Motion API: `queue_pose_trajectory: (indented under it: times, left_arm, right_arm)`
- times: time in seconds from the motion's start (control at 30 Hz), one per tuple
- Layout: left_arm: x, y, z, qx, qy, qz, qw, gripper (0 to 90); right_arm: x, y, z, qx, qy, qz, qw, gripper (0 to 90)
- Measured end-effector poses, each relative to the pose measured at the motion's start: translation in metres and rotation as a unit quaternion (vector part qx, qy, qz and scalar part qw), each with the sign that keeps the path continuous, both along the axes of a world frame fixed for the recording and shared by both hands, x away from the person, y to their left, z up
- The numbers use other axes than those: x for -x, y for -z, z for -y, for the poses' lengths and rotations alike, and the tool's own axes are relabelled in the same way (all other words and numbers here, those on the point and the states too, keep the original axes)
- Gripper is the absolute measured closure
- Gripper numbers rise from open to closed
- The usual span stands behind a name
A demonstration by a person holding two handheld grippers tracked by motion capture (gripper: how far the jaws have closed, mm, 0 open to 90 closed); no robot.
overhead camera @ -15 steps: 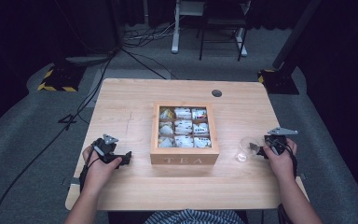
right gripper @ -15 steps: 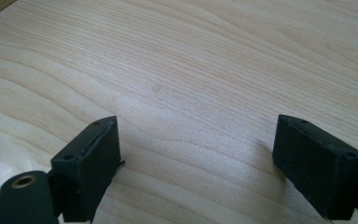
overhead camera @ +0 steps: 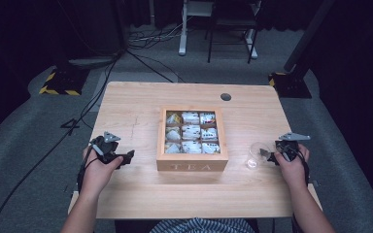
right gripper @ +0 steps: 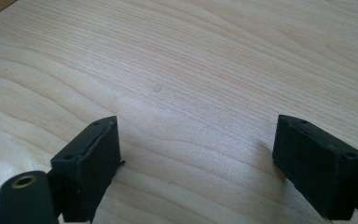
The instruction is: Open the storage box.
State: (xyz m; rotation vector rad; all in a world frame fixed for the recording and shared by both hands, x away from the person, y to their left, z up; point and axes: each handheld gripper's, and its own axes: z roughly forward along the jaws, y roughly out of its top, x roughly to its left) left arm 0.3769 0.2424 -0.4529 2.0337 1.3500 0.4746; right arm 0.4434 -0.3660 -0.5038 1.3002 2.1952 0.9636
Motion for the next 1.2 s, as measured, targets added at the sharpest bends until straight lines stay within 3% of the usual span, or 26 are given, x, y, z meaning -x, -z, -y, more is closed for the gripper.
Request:
queue_pose_trajectory:
  times: [0.27, 0.43, 0.73, 0.83, 1.2]
  left_arm:
    - [0.006, -0.013, 0.009, -0.007, 0.009, 0.004, 0.9999, 24.2]
    - [0.014, -0.023, 0.025, -0.008, 0.038, 0.020, 0.9991, 24.1]
    - [0.026, -0.037, 0.050, -0.006, 0.092, 0.045, 0.9948, 23.4]
    - [0.029, -0.038, 0.056, 0.004, 0.106, 0.041, 0.9935, 23.2]
    - [0.031, -0.030, 0.076, 0.007, 0.157, 0.031, 0.9872, 23.2]
  right_arm:
    - [0.000, 0.000, 0.000, 0.000, -0.001, 0.000, 1.0000, 15.3]
    - [0.001, 0.000, 0.000, 0.000, -0.003, 0.000, 1.0000, 15.2]
    - [0.001, 0.000, 0.000, 0.000, -0.003, 0.000, 1.0000, 15.2]
    - [0.001, 0.000, 0.000, 0.000, -0.003, 0.000, 1.0000, 15.3]
    - [0.001, 0.000, 0.000, 0.000, -0.004, 0.000, 1.0000, 15.3]
